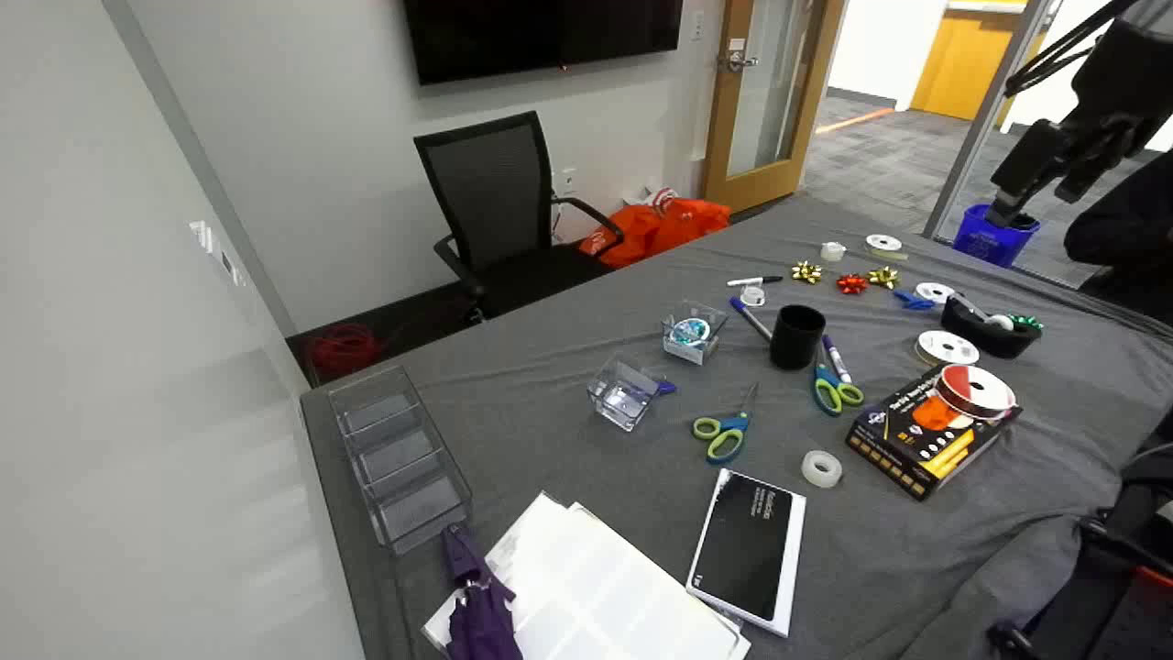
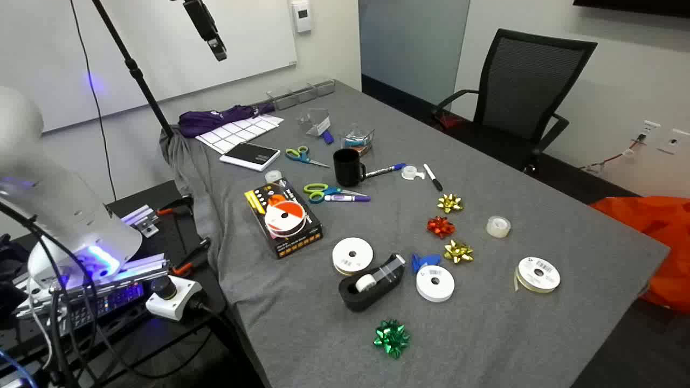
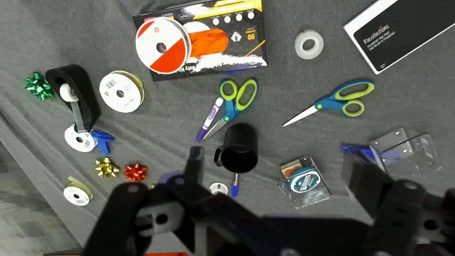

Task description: Put the circular object inside the container

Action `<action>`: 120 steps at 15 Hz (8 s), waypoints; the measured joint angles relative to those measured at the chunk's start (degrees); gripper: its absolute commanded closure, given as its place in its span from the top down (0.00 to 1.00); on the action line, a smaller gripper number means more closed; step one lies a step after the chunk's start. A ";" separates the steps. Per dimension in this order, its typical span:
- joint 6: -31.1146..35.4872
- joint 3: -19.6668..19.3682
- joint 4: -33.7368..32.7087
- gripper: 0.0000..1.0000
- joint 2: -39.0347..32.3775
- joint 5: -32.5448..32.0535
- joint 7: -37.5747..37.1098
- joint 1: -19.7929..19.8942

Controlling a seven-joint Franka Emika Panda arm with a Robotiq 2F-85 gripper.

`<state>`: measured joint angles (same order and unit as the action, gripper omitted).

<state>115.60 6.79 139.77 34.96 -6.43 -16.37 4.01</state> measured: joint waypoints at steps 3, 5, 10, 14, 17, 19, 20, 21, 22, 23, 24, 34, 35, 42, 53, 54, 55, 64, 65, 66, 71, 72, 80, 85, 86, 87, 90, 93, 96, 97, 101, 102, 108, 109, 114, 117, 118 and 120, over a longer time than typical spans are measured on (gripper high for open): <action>0.00 0.00 0.00 1.00 0.00 0.00 0.00 0.00; 0.00 0.00 0.00 1.00 0.00 0.00 0.00 0.00; -0.05 0.19 0.18 1.00 -1.01 -6.58 -0.28 0.23; -0.19 0.23 0.36 1.00 -5.41 -18.82 -0.38 2.14; 0.34 -1.17 0.96 1.00 -9.10 -25.02 -0.20 2.99; 2.65 -2.72 2.17 1.00 -10.84 -27.41 -0.10 3.01; 4.33 -3.56 2.84 1.00 -11.52 -28.32 0.01 3.01; 6.54 -4.55 3.66 1.00 -12.19 -29.18 0.02 3.02; 8.91 -5.51 4.49 1.00 -12.82 -29.89 0.02 3.04; 11.46 -6.49 5.32 1.00 -13.55 -30.66 0.02 3.08; 13.86 -7.39 6.01 1.00 -14.34 -31.45 0.05 3.18; 19.36 -9.69 8.82 1.00 -19.53 -37.84 -2.26 4.63; 19.36 -9.69 8.82 1.00 -19.53 -37.84 -2.26 4.63; 20.11 -9.25 9.46 1.00 -24.50 -43.48 -11.45 4.57; 26.11 -10.06 9.85 1.00 -40.17 -49.41 -28.74 3.11; 26.89 -10.31 9.72 1.00 -40.85 -50.22 -29.64 3.00; 27.50 -10.58 9.48 1.00 -41.55 -51.34 -30.68 2.89; 28.46 -12.21 5.77 1.00 -46.48 -59.80 -37.45 2.29; 28.46 -12.36 5.48 0.75 -46.82 -60.58 -37.91 2.29; 28.46 -12.49 5.19 0.74 -47.18 -61.28 -38.41 2.29; 28.58 -13.03 4.44 0.39 -48.65 -63.21 -42.06 2.29; 28.67 -13.12 4.37 0.31 -48.94 -63.21 -42.93 2.29; 29.08 -13.31 4.03 0.00 -49.36 -63.21 -48.25 2.30; 28.98 -13.34 3.71 0.01 -49.35 -62.94 -48.76 2.30; 28.94 -13.34 3.70 0.01 -49.32 -62.84 -48.76 2.30; 28.82 -13.34 3.70 0.01 -49.22 -62.62 -48.48 2.30; 28.35 -13.26 3.73 0.01 -48.34 -60.28 -45.73 2.29; 28.21 -12.71 3.84 0.01 -46.23 -54.91 -41.32 1.94; 26.62 -11.48 3.75 0.01 -43.23 -47.99 -37.88 0.38; 25.62 -10.85 3.61 0.01 -42.18 -45.36 -37.23 -0.44; 21.78 -7.81 1.31 0.01 -38.66 -33.01 -35.99 -4.03; 20.85 -7.05 0.29 0.01 -38.06 -30.03 -35.96 -4.87; 20.57 -4.25 -8.11 0.01 -36.72 -13.77 -36.08 -8.00; 20.70 -4.03 -9.62 0.01 -36.81 -12.06 -36.39 -8.25; 21.70 -3.55 -14.00 0.02 -37.66 -9.24 -38.91 -9.13; 21.70 -3.59 -13.83 0.01 -37.67 -9.25 -38.91 -9.11; 21.70 -3.60 -13.83 0.01 -37.67 -9.25 -38.90 -9.11; 21.94 -3.55 -13.84 0.01 -37.71 -9.01 -39.53 -9.14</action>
<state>137.54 3.24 125.93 -2.75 -15.44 -55.91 -5.13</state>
